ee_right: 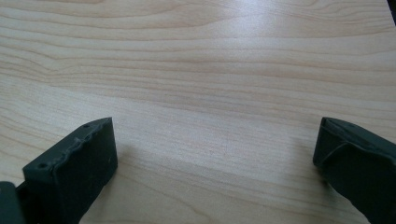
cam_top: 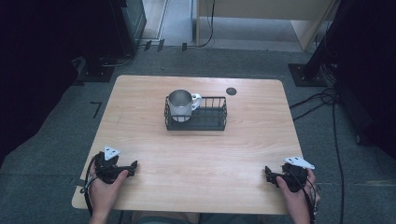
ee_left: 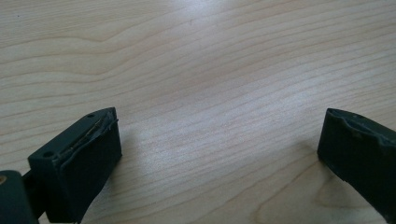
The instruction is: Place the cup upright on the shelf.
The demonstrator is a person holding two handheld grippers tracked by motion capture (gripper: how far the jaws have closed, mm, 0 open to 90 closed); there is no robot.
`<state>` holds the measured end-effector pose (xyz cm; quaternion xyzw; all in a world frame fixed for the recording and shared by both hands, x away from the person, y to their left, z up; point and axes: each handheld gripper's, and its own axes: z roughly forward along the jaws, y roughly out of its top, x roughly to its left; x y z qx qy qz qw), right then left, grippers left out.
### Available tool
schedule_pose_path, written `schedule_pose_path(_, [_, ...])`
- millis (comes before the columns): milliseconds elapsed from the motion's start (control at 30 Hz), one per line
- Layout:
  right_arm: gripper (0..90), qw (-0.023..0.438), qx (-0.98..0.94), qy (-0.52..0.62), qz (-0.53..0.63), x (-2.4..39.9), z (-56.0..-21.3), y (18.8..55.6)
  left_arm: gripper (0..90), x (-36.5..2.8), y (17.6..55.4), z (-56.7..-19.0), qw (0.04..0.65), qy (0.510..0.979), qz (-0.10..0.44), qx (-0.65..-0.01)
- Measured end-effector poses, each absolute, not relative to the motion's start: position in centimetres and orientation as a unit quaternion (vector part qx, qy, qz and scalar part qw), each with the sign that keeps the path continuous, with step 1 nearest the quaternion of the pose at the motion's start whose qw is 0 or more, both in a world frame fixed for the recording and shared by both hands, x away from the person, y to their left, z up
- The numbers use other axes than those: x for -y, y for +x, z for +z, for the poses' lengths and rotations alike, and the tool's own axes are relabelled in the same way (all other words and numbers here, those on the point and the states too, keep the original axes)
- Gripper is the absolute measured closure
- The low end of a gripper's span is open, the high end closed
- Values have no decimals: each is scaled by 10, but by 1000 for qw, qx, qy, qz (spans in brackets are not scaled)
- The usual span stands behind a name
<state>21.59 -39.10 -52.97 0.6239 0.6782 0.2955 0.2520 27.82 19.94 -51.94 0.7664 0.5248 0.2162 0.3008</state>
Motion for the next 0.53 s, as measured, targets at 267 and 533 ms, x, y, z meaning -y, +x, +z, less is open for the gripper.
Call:
schedule_pose_path(267, [0,252,-678,624,296,391,-530,216,0,-198,278,-519,299,762,219,-531])
schedule_pose_path(533, [0,252,-678,624,295,391,-530,216,0,-193,274,-519,293,746,228,-554])
